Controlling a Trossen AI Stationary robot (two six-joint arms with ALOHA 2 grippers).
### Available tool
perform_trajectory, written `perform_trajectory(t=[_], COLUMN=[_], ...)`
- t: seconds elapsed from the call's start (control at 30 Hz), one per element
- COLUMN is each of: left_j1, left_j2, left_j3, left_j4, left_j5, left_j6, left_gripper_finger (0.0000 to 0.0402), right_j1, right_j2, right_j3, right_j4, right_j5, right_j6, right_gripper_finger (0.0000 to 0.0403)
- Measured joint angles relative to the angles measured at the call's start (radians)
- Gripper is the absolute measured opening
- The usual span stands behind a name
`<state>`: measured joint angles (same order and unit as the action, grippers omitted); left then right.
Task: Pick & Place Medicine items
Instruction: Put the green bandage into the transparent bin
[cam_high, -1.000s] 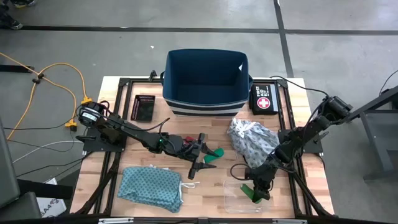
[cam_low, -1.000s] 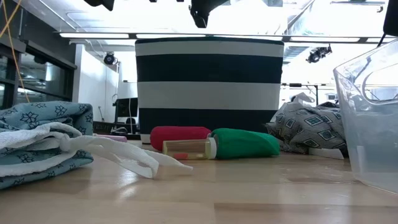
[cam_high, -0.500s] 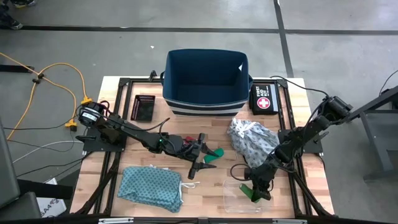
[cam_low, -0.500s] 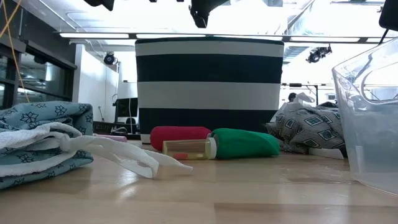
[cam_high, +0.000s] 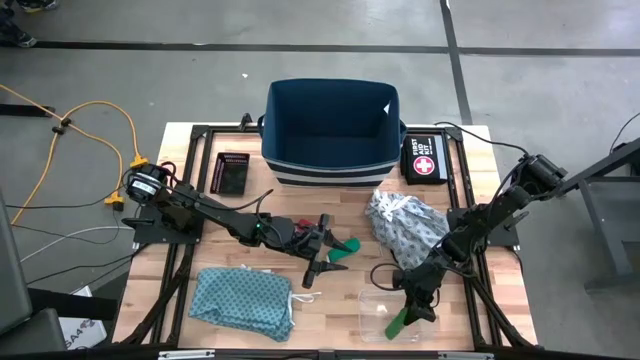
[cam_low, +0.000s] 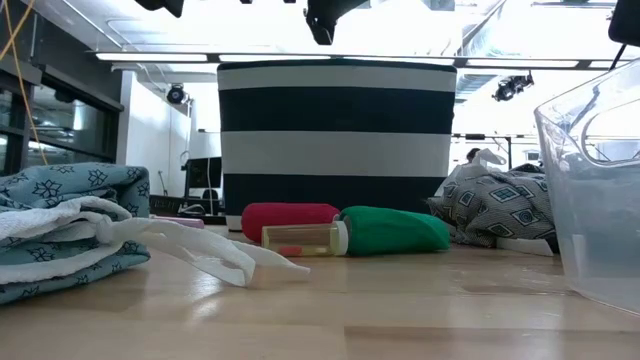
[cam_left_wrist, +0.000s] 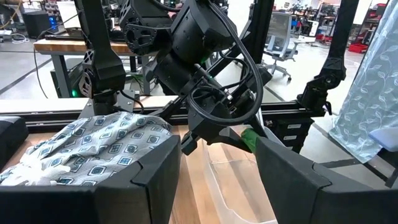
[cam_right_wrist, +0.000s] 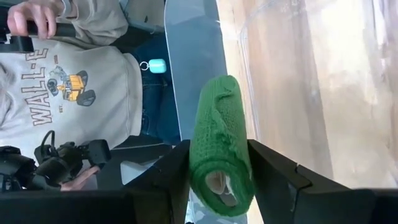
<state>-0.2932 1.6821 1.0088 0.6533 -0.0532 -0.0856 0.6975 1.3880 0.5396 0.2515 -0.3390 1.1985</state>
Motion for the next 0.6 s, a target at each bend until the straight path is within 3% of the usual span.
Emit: perform_trajectory(t=[0.6], left_j1=[0.0], left_j2=[0.0], left_j3=[0.0], left_j4=[0.0], left_j5=[0.0], left_j6=[0.0], left_gripper_finger=[0.0199], right_j1=[-0.104], right_j2=[-0.002], right_j3=[0.0], right_j4=[0.008], right_j5=[-0.054], right_j6=[-0.109], right_gripper_finger=[0.0141])
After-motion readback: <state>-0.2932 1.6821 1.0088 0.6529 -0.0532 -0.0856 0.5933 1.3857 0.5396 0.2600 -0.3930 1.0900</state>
